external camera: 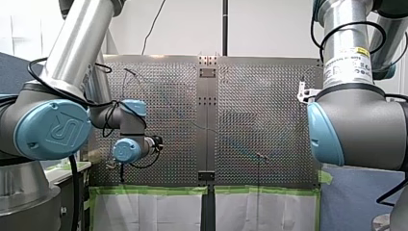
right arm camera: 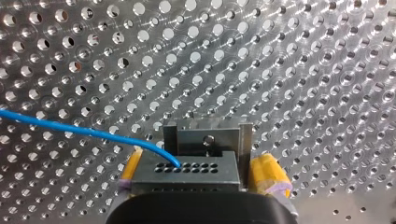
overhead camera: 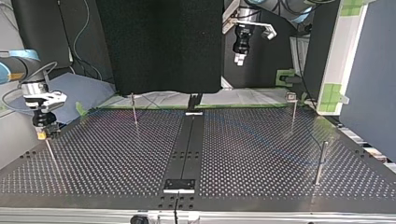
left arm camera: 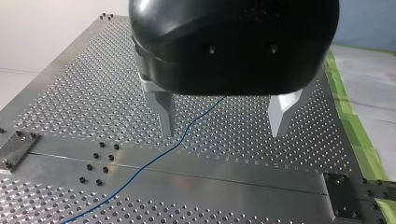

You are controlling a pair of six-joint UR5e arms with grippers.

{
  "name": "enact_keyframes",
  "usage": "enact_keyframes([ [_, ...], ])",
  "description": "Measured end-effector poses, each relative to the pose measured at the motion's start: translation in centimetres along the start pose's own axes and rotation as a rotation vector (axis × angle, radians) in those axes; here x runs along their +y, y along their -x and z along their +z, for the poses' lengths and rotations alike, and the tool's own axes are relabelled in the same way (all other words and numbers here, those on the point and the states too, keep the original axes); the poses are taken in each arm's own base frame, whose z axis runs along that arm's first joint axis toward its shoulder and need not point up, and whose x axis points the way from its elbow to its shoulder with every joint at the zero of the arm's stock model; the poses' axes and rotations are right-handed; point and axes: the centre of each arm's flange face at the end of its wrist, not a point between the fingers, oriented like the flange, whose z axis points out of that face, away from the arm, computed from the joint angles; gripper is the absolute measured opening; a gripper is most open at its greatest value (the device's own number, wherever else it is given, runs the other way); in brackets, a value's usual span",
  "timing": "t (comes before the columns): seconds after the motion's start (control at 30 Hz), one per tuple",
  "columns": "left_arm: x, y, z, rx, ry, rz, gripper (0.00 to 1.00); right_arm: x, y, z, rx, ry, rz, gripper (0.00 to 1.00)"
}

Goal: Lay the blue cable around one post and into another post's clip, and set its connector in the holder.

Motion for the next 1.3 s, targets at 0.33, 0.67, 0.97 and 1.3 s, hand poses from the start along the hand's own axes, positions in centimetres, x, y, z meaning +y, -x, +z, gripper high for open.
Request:
enact_keyframes([
  [0.33,0.0,-0.01,-0.01,0.0,0.0,-0.001,1.0,0.0,0.0,0.0,0.0,0.0,0.0,1.0],
  [0.67,-0.01,0.12,0.13,-0.011,0.001,-0.041,1.0,0.0,0.0,0.0,0.0,0.0,0.0,1.0],
  [0.97,-0.12,0.48,0.73,-0.037,0.001,-0.038,1.0,0.0,0.0,0.0,0.0,0.0,0.0,1.0],
  [1.3,-0.11,0.5,0.76,-0.038,0.001,-0.033,1.0,0.0,0.0,0.0,0.0,0.0,0.0,1.0],
])
